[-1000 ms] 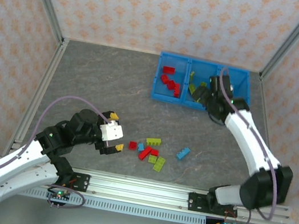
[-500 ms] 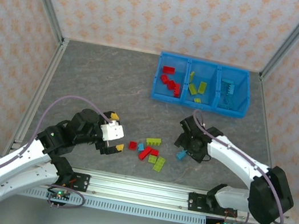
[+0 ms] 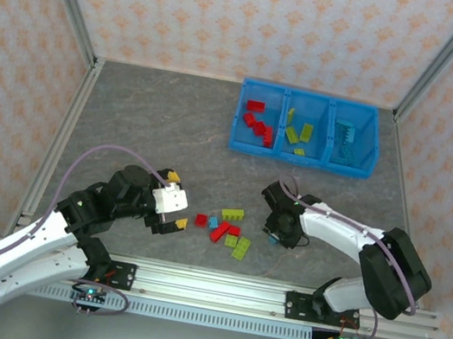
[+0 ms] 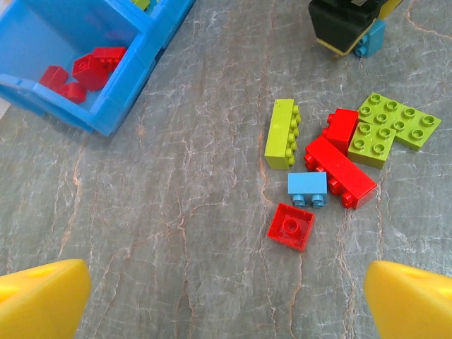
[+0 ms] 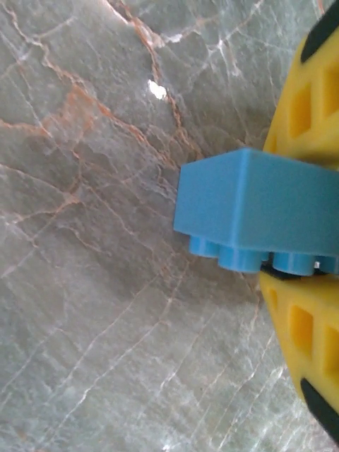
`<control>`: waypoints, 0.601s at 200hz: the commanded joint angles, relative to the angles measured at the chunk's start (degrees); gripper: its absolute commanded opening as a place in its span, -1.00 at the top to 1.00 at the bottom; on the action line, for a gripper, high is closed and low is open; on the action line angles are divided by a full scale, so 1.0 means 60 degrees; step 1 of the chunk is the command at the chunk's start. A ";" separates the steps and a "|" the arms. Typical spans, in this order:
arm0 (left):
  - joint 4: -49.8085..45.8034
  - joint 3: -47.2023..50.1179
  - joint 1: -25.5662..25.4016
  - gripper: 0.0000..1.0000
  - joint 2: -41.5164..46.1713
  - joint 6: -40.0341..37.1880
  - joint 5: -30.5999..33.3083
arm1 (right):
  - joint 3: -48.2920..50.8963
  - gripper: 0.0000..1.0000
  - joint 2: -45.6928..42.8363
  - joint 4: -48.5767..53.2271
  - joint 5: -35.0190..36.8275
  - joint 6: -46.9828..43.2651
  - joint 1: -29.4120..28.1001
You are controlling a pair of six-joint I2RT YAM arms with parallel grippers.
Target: Sort the legos into containers by color
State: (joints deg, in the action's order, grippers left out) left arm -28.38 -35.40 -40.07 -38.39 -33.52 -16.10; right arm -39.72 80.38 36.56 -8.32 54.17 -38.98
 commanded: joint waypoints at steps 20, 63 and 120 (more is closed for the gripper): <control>0.0260 0.0113 0.0073 -1.00 0.0084 -0.0068 0.0021 | 0.0066 0.54 -0.1610 0.0089 0.1130 0.0077 -0.0066; 0.0290 0.0099 0.0077 -1.00 0.0125 -0.0083 0.0061 | -0.0514 0.60 -0.2989 -0.0396 0.1774 -0.0612 0.0756; 0.0294 0.0026 0.0101 -1.00 0.0383 -0.0114 0.0118 | -0.2746 0.59 -0.1666 -0.1294 0.0297 -0.2550 0.4752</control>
State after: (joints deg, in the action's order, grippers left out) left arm -28.32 -35.40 -39.99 -37.69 -33.54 -16.10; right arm -49.69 65.12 32.38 -4.08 45.56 -17.10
